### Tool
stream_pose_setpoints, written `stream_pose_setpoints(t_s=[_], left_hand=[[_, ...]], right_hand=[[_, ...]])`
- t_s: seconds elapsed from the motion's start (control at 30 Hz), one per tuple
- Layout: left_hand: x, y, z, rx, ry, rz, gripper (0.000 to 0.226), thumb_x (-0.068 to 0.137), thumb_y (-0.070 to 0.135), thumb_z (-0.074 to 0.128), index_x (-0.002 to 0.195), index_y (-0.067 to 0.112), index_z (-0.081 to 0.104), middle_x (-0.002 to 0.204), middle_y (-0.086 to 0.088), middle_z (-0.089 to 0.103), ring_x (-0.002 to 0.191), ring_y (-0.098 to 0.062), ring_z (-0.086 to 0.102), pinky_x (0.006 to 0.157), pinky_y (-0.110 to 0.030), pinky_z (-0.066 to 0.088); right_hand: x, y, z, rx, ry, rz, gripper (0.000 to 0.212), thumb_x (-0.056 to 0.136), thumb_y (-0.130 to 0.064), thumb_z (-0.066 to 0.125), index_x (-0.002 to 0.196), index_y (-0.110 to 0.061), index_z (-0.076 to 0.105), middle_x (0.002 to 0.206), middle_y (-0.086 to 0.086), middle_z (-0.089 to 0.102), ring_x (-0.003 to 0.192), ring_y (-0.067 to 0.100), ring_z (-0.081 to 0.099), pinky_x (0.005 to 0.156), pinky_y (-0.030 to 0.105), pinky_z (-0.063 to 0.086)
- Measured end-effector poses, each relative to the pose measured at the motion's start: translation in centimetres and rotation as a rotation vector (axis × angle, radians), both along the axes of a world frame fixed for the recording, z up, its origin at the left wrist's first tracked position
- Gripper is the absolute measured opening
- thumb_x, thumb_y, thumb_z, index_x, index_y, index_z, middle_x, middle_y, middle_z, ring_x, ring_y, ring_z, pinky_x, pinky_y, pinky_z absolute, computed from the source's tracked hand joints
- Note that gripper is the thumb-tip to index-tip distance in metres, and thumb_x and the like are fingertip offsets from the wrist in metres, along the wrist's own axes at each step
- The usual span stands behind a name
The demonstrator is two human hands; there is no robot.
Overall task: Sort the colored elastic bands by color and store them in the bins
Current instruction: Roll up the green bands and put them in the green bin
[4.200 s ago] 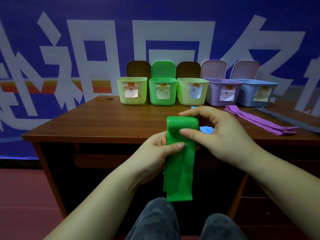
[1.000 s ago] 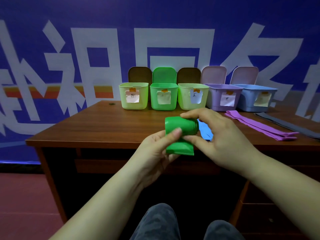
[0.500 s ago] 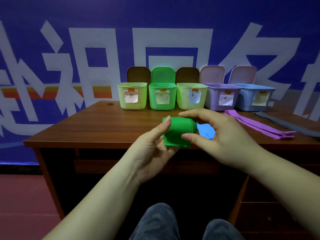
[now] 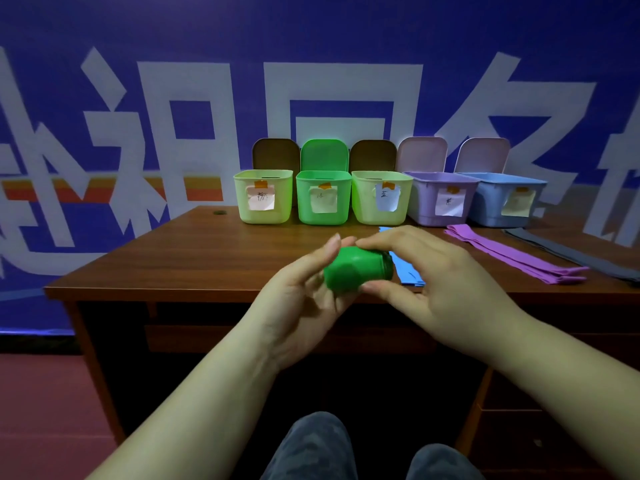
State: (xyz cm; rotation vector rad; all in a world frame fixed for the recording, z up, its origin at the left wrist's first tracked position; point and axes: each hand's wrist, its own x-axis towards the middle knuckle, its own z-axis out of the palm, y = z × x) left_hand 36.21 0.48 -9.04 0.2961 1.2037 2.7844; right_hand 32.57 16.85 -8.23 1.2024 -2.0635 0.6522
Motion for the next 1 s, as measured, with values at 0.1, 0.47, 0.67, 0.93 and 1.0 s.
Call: stream_pose_setpoints(t_s=[0.1,0.47,0.67,0.93,1.0], left_hand=[[-0.2,0.0,0.2,-0.143,0.021,0.103,0.034,0.072,0.017,0.06,0.103,0.004,0.065,0.09,-0.01,0.071,0.079,-0.016,0.068,0.07,-0.023,0.056],[-0.1,0.4,0.3,-0.147,0.063,0.12,0.05,0.066,0.024,0.065,0.112,0.005,0.063,0.108,-0.017,0.067,0.08,-0.023,0.067,0.065,-0.027,0.057],[0.0,0.7,-0.2,-0.906,0.155,0.44,0.046,0.095,0.051,0.033,0.073,0.025,0.064,0.065,0.006,0.06,0.062,-0.006,0.056,0.062,-0.013,0.04],[-0.5,1.3,-2.2,-0.787,0.41,0.372,0.037,0.083,0.045,0.04,0.095,0.012,0.054,0.086,0.004,0.057,0.08,-0.005,0.052,0.073,-0.02,0.043],[-0.7,1.5,-2.2,-0.733,0.343,0.383,0.042,0.077,0.055,0.042,0.092,0.017,0.053,0.084,0.002,0.057,0.078,-0.01,0.052,0.07,-0.022,0.043]], right_hand=[[-0.2,0.0,-0.2,0.019,0.048,0.023,0.042,0.081,-0.036,0.06,0.115,-0.011,0.062,0.111,-0.012,0.056,0.106,0.005,0.052,0.097,0.01,0.034],[-0.2,-0.1,-0.8,-0.013,0.106,0.064,0.044,0.08,-0.037,0.063,0.116,-0.011,0.061,0.113,-0.003,0.062,0.105,0.01,0.052,0.097,0.013,0.034],[-0.5,0.0,-1.0,-0.003,0.087,0.055,0.055,0.079,-0.05,0.062,0.122,-0.017,0.055,0.113,-0.001,0.06,0.108,0.008,0.052,0.098,0.011,0.032],[-0.3,-1.1,-1.8,-0.271,-0.474,-0.091,0.066,0.069,-0.079,0.039,0.082,-0.018,0.058,0.066,0.0,0.061,0.062,0.006,0.058,0.063,0.025,0.045],[-0.2,-1.3,-2.3,-0.268,-0.375,-0.116,0.06,0.073,-0.073,0.036,0.086,-0.019,0.058,0.065,-0.002,0.06,0.066,0.01,0.057,0.062,0.02,0.041]])
